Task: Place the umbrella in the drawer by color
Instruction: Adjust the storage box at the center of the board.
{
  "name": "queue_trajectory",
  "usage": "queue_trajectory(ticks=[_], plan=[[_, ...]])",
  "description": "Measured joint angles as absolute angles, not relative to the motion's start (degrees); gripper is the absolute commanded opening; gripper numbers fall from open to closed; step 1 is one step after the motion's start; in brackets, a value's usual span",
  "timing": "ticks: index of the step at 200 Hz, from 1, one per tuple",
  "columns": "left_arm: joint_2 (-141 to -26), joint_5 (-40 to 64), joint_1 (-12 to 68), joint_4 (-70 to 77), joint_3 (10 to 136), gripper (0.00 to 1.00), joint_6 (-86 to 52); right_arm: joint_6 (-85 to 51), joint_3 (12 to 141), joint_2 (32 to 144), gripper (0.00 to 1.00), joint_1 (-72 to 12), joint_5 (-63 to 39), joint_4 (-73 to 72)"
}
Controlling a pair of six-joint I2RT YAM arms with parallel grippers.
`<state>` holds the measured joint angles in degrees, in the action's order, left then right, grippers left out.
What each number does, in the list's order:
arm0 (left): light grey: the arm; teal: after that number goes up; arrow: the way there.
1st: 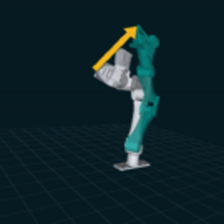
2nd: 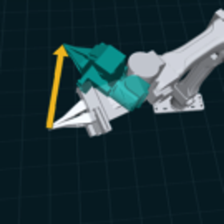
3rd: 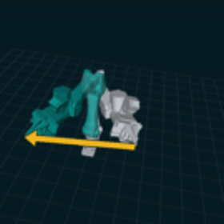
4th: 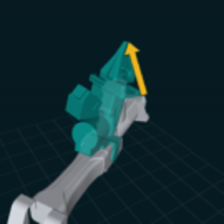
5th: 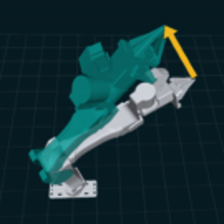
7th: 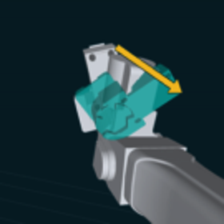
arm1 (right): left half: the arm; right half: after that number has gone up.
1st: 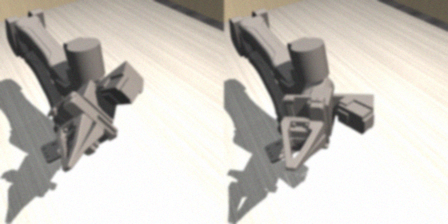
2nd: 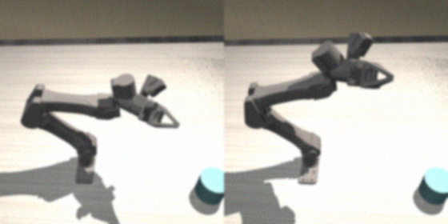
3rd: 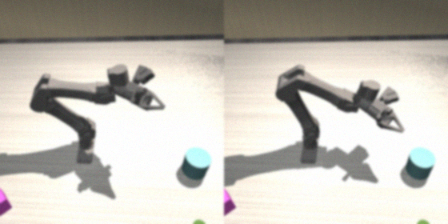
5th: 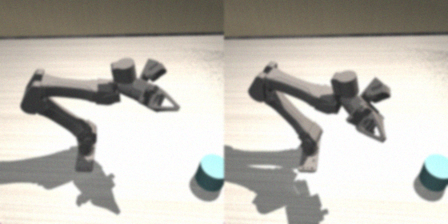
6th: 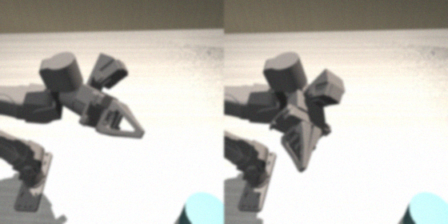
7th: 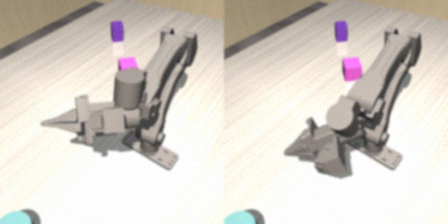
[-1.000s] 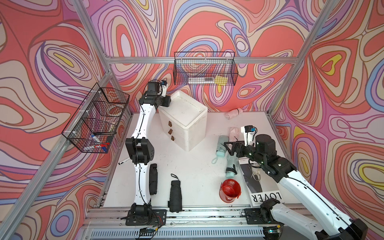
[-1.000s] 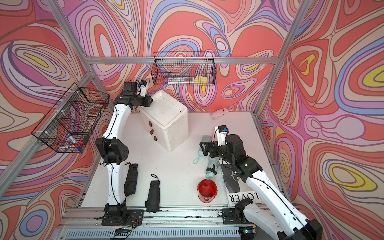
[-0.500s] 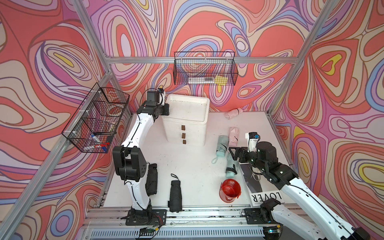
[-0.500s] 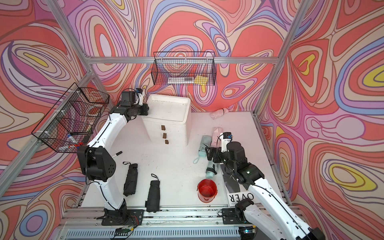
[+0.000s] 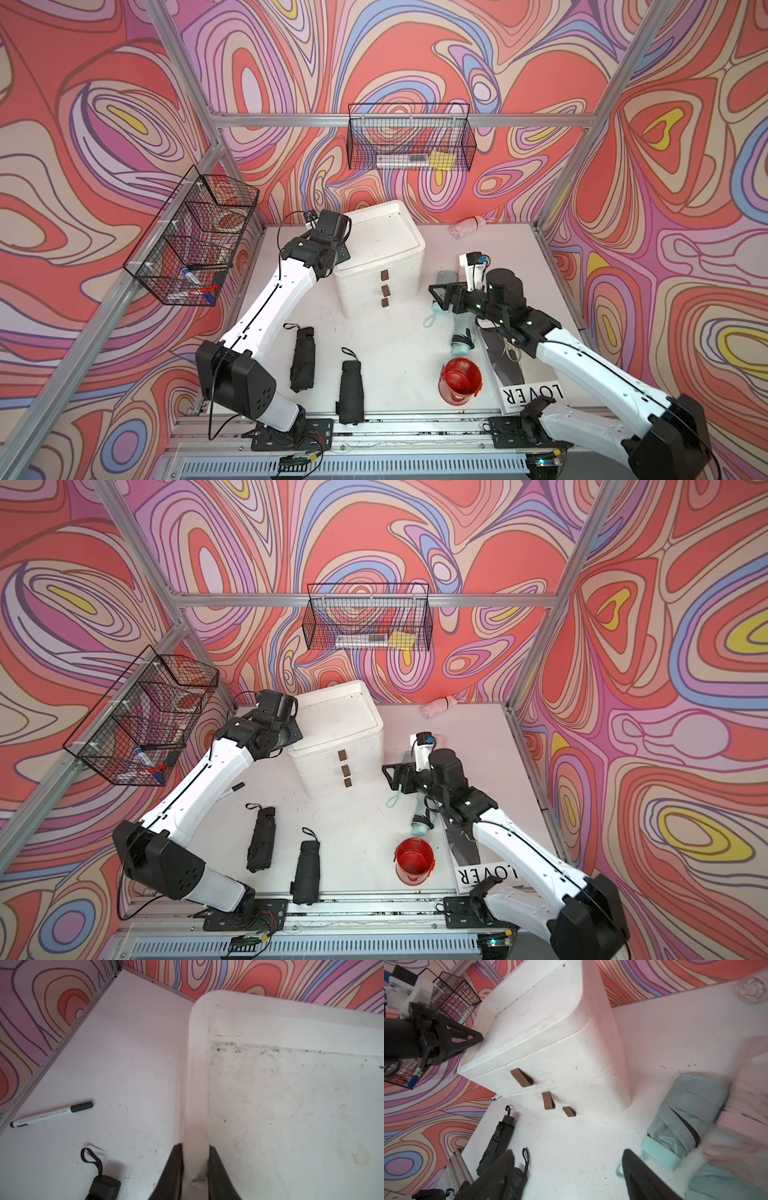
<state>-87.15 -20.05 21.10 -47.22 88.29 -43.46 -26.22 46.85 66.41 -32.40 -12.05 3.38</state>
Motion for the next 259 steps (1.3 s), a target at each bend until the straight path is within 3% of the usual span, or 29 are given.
queue_trajectory(ticks=[27,74,110,203,234,259], plan=[[-85.8,-23.1,22.7,-48.1,86.9,0.00,-46.7,-22.5,49.3,75.5,0.80,-37.3,-11.5,-4.5],[-85.7,-26.5,23.0,-49.8,86.8,0.00,-51.9,-18.1,54.4,89.6,0.67,-40.2,-10.3,-14.8],[-86.2,-27.2,23.0,-50.6,87.5,0.00,-53.8,-17.1,56.4,94.1,0.65,-40.8,-8.8,-21.5],[-95.0,-29.9,22.6,-59.1,98.5,0.00,-57.1,-15.5,65.3,102.0,0.46,-40.9,-7.2,-22.7],[-95.1,-29.9,22.1,-58.4,98.3,0.00,-57.9,-15.5,66.8,104.0,0.32,-40.9,-6.4,-21.8],[-94.7,-29.8,22.1,-57.3,97.5,0.00,-57.8,-15.6,67.0,104.3,0.14,-40.9,-5.8,-21.5]])
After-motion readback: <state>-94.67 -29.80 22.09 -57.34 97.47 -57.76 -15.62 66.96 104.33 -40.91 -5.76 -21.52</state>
